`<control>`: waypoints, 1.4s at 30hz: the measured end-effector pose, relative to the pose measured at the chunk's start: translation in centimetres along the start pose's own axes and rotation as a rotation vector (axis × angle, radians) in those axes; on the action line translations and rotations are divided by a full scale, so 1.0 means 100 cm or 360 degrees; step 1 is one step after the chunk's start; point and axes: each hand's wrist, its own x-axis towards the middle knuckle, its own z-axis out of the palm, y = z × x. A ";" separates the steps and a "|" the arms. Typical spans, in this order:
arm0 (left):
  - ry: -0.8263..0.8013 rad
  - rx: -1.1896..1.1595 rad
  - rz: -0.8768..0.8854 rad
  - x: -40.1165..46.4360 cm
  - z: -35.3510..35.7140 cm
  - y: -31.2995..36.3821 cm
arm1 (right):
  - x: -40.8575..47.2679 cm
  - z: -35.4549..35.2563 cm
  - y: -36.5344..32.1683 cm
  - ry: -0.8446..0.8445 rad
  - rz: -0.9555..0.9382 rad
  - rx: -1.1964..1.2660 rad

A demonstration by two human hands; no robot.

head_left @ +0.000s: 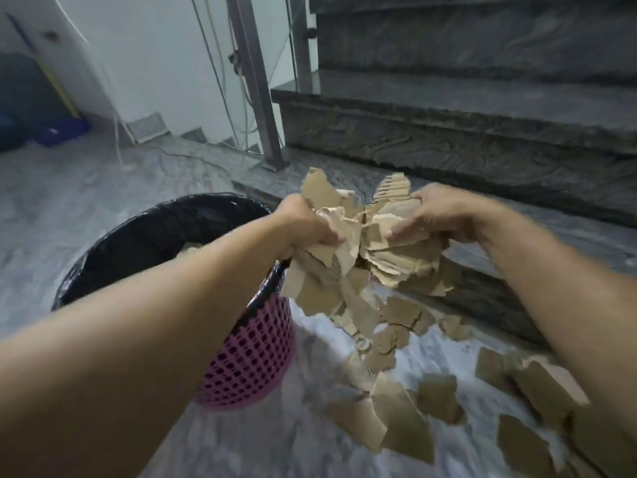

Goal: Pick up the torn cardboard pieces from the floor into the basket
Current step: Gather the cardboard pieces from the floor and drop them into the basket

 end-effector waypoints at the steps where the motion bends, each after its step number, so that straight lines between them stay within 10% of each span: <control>1: 0.0010 -0.0019 -0.0017 -0.003 -0.016 0.008 | -0.002 -0.004 -0.015 -0.0006 -0.0028 0.0006; 19: 0.0158 -0.0010 -0.0255 -0.047 -0.248 -0.087 | 0.022 0.162 -0.198 -0.0183 -0.0331 0.0413; 26: -0.0025 0.0353 -0.0344 -0.040 -0.213 -0.148 | 0.035 0.191 -0.155 0.0120 -0.0283 -0.0261; 42: 0.0555 0.0448 0.0469 -0.017 -0.073 -0.038 | 0.028 0.069 -0.036 0.0157 -0.0092 0.0167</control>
